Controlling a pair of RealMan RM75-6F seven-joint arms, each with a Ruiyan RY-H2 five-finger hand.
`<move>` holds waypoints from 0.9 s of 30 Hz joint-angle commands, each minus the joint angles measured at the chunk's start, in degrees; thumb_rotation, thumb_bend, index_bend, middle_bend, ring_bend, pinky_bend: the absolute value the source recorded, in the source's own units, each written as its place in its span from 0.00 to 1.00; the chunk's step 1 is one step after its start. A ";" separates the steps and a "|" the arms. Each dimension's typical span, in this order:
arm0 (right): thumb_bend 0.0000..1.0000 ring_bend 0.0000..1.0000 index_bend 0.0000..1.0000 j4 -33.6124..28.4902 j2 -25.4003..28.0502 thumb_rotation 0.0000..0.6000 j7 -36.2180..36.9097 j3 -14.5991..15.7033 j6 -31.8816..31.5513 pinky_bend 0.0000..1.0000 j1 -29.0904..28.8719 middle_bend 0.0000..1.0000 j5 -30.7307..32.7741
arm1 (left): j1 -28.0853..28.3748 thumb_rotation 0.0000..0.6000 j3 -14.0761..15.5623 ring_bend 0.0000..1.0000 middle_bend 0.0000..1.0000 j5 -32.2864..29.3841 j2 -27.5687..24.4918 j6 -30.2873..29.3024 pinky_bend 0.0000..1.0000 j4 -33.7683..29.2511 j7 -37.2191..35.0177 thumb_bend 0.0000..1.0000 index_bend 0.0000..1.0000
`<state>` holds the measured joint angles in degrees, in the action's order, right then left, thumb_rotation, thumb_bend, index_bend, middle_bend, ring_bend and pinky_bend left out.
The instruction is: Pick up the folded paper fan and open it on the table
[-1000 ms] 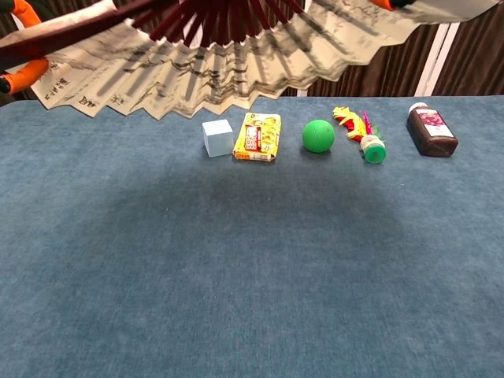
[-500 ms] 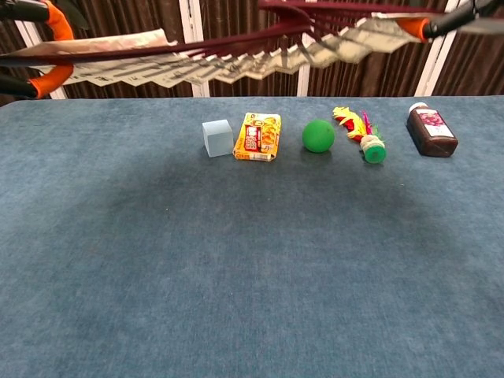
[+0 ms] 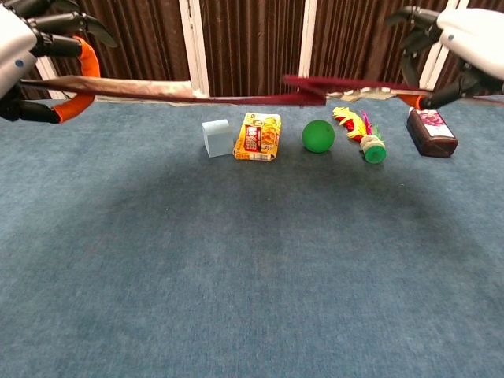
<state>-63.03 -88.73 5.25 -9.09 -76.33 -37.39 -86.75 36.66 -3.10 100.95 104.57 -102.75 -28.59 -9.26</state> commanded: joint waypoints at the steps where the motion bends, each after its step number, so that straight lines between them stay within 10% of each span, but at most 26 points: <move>1: 0.44 0.17 0.71 1.27 -0.98 1.00 -0.16 0.47 0.86 0.12 0.41 0.12 0.32 | -0.79 1.00 1.57 0.00 0.02 -0.19 -0.70 3.51 0.02 -0.56 0.55 0.57 0.19; 8: 0.31 0.10 0.26 -0.39 0.19 1.00 -5.00 0.40 3.95 0.07 0.40 0.11 1.97 | -1.90 1.00 4.54 0.00 0.00 0.35 -6.72 7.98 0.00 -12.94 -0.68 0.53 0.02; 27: 0.29 0.09 0.18 -1.01 5.43 1.00 -12.42 -0.92 2.97 0.06 0.81 0.10 1.64 | -3.95 1.00 4.36 0.00 0.00 -0.22 -13.39 8.87 0.00 -25.27 3.48 0.51 0.01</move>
<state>-64.78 -83.94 -5.93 -10.28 -73.27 -36.58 -84.58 32.75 1.26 100.72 91.22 -93.92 -53.82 -5.77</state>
